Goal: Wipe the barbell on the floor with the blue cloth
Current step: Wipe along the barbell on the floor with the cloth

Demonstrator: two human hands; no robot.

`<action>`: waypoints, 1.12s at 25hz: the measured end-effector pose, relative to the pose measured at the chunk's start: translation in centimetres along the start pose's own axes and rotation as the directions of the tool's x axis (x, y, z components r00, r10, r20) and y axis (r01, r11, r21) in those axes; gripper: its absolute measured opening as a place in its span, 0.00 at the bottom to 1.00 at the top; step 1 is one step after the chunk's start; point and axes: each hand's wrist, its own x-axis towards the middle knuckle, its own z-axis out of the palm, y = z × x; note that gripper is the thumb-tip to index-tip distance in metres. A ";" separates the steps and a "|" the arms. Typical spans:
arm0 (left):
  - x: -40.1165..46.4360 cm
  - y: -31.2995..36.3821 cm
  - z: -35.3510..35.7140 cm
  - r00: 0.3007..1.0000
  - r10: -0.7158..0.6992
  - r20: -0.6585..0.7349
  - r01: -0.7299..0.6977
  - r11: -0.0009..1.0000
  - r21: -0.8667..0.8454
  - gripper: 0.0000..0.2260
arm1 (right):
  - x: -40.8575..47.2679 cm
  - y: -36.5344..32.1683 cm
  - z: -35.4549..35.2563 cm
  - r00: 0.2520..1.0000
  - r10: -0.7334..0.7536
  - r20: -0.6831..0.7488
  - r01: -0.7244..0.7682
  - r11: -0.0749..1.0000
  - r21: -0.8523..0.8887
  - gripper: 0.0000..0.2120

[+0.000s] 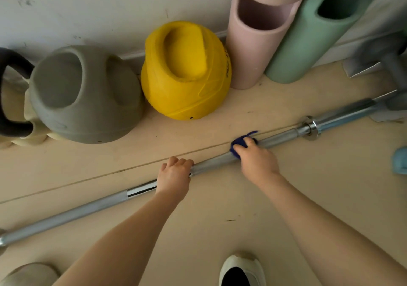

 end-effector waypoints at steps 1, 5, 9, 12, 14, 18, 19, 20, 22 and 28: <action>0.1 0.2 -0.1 1.000 -0.014 0.013 0.014 1.000 -0.004 0.22 | -0.1 0.5 0.2 0.995 -0.099 0.006 0.099 0.995 -0.010 0.21; 1.1 3.3 -0.4 0.989 0.110 0.097 -0.104 0.993 -0.060 0.27 | 1.5 8.8 -1.3 0.982 0.173 -0.074 -0.174 0.985 -0.008 0.18; 2.7 7.4 -0.2 0.993 0.076 0.089 -0.076 0.997 -0.002 0.17 | -0.1 7.7 0.0 0.995 0.042 -0.096 -0.042 0.999 0.001 0.20; 2.9 7.5 -0.3 0.997 0.048 0.067 -0.052 0.998 0.047 0.13 | 0.1 10.6 -0.4 0.998 0.004 -0.059 -0.003 1.000 0.028 0.23; 2.8 7.4 -0.4 0.998 0.047 0.051 -0.051 0.996 0.068 0.13 | 1.2 11.9 -0.7 0.955 0.286 -0.079 -0.274 0.953 0.133 0.21; 3.0 8.3 -0.9 0.997 -0.008 0.077 0.001 0.996 0.093 0.13 | 0.2 4.4 0.1 0.995 0.093 0.033 -0.099 0.962 0.254 0.19; 3.0 8.4 -0.8 0.997 -0.016 0.076 0.008 0.994 0.105 0.13 | -0.1 3.8 0.3 0.997 -0.037 0.071 0.018 0.967 0.255 0.22; 3.0 8.3 -0.8 0.997 -0.027 0.069 0.019 0.994 0.108 0.13 | 0.1 4.5 -0.1 0.988 -0.122 0.093 0.095 0.962 0.255 0.23; 3.0 8.1 -0.6 0.998 -0.035 0.061 0.029 0.995 0.093 0.13 | 1.6 7.2 -1.2 0.993 -0.060 0.105 0.034 0.972 0.233 0.19; 2.8 7.3 0.0 1.000 -0.001 -0.005 0.001 0.999 0.042 0.20 | -0.5 0.2 0.1 0.995 -0.038 0.092 0.014 0.967 0.256 0.25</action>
